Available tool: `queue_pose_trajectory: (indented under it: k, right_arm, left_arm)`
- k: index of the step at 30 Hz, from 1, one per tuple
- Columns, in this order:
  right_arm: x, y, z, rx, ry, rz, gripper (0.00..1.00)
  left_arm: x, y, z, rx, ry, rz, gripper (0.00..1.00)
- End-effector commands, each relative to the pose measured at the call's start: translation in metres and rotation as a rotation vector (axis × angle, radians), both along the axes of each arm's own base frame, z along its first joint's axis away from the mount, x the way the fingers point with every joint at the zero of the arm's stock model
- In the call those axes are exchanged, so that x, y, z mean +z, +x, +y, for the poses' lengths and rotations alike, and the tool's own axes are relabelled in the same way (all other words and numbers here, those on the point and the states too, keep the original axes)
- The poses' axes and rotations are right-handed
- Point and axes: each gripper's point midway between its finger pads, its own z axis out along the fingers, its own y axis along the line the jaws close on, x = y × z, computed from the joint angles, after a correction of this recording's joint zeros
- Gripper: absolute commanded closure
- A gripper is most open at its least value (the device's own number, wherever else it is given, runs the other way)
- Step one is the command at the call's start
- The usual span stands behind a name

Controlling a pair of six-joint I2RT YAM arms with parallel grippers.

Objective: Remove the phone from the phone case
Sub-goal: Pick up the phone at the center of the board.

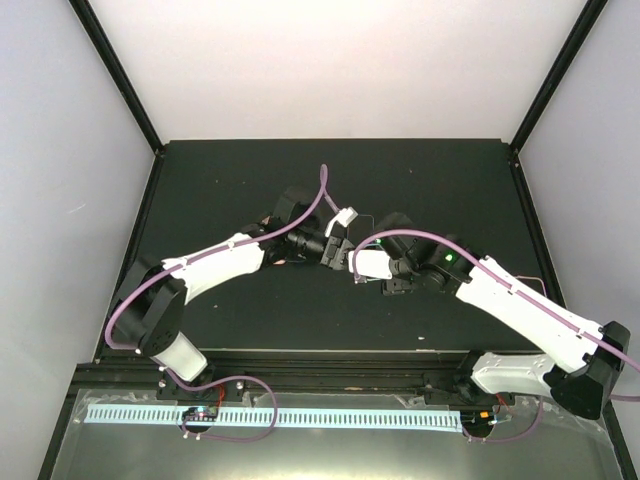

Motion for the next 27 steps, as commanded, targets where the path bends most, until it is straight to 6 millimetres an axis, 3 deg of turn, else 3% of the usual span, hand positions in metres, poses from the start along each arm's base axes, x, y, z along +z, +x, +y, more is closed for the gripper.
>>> queue_pose_trajectory:
  k: [1, 8, 14, 22, 27]
  right_arm:
    - [0.023, 0.015, 0.008, -0.019, 0.029, -0.108, 0.4]
    - [0.021, 0.018, 0.008, -0.024, 0.01, -0.124, 0.4]
    - [0.024, 0.021, 0.007, -0.031, 0.004, -0.145, 0.39]
    - [0.038, 0.025, 0.006, -0.064, 0.047, -0.192, 0.08]
    - [0.07, 0.03, 0.011, -0.09, 0.156, -0.225, 0.0]
  left_arm:
    - [0.012, 0.002, -0.009, -0.018, -0.028, -0.033, 0.57]
    - [0.007, 0.007, -0.009, 0.003, -0.006, -0.031, 0.82]
    - [0.006, 0.009, -0.009, 0.018, 0.002, -0.038, 0.96]
    - [0.015, 0.016, -0.001, 0.024, -0.02, -0.054, 0.98]
    - [0.026, 0.029, 0.011, 0.055, -0.044, -0.067, 0.99]
